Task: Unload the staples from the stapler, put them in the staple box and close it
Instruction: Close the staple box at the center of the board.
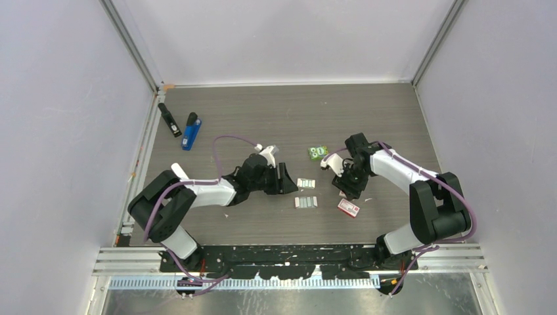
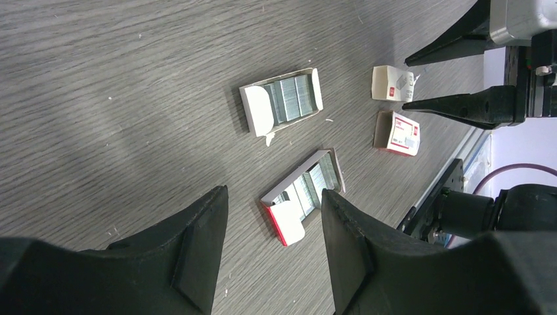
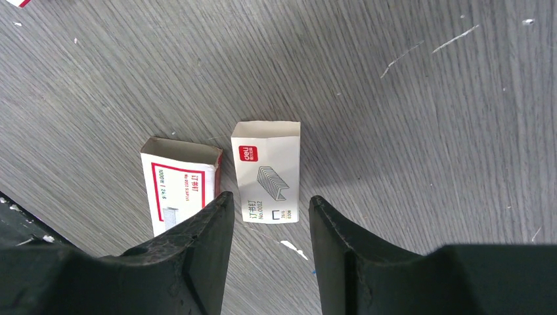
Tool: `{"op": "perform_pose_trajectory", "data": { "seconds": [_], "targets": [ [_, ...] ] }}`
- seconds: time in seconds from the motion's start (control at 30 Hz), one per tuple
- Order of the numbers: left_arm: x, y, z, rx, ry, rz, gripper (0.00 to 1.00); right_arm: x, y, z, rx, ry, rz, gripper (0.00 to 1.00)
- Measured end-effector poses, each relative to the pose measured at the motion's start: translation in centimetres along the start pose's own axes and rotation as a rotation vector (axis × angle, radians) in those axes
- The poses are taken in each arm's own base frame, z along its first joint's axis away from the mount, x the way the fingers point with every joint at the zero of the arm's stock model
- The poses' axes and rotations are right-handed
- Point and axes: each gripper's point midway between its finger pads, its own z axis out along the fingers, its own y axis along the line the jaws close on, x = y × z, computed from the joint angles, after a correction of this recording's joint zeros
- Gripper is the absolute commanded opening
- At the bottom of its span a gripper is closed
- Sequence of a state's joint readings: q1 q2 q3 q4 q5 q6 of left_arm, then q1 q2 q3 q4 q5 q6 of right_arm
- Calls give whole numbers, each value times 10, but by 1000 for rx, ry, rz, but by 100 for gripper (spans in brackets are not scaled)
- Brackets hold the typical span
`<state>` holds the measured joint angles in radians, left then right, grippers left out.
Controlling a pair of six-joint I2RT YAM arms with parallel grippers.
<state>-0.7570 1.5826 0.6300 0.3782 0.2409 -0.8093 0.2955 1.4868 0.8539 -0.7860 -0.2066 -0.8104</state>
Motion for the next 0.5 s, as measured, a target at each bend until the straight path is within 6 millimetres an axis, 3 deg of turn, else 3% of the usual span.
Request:
{"op": "perform_pose_trajectory", "data": {
  "seconds": [0.5],
  "targets": [
    [7, -3, -2, 34, 18, -27, 55, 0, 0, 0, 0, 0, 0, 51]
  ]
}}
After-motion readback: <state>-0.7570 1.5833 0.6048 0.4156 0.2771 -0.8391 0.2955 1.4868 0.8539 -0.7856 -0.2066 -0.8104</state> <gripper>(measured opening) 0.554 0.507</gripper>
